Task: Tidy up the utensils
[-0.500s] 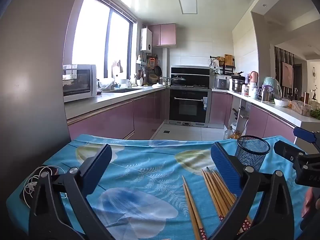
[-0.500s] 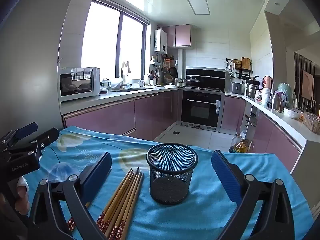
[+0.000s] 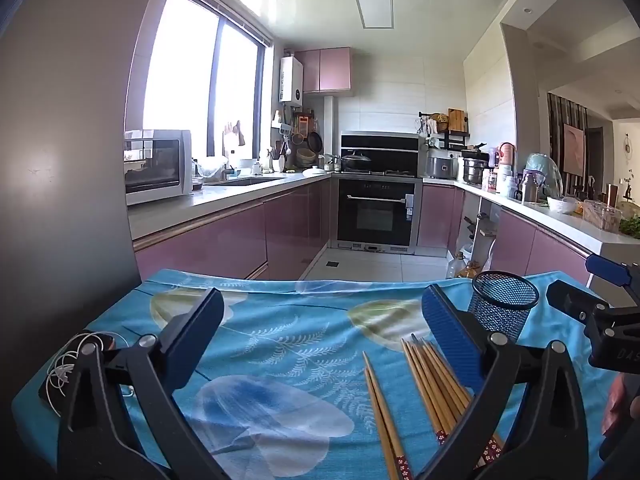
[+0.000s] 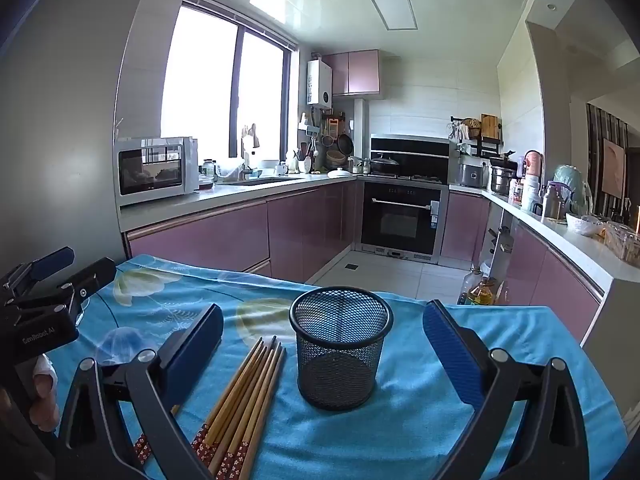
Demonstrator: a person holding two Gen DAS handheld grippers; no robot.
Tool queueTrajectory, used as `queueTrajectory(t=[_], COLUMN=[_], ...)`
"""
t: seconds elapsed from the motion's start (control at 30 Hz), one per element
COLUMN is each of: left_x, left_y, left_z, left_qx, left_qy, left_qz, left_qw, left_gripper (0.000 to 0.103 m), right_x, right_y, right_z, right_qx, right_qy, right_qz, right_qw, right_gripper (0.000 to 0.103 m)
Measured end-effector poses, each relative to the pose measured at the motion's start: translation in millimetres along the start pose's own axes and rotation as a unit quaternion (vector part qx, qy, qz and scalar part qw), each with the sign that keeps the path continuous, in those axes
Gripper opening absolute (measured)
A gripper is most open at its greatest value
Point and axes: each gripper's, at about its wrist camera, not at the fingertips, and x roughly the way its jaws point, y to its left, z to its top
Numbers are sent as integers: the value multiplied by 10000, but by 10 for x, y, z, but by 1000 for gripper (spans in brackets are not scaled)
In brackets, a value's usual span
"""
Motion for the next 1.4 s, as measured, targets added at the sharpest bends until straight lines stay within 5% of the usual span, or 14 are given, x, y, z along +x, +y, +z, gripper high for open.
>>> queueTrajectory(t=[1.4], left_x=[-23], left_y=[-22], left_z=[11], left_qx=[9], left_qy=[-15], left_qz=[-9], left_qw=[10000], left_gripper=[98], right_x=[48], right_y=[-36], right_z=[-23], right_qx=[87], right_qy=[1], right_qz=[22], right_qw=[10000], right_gripper=[97])
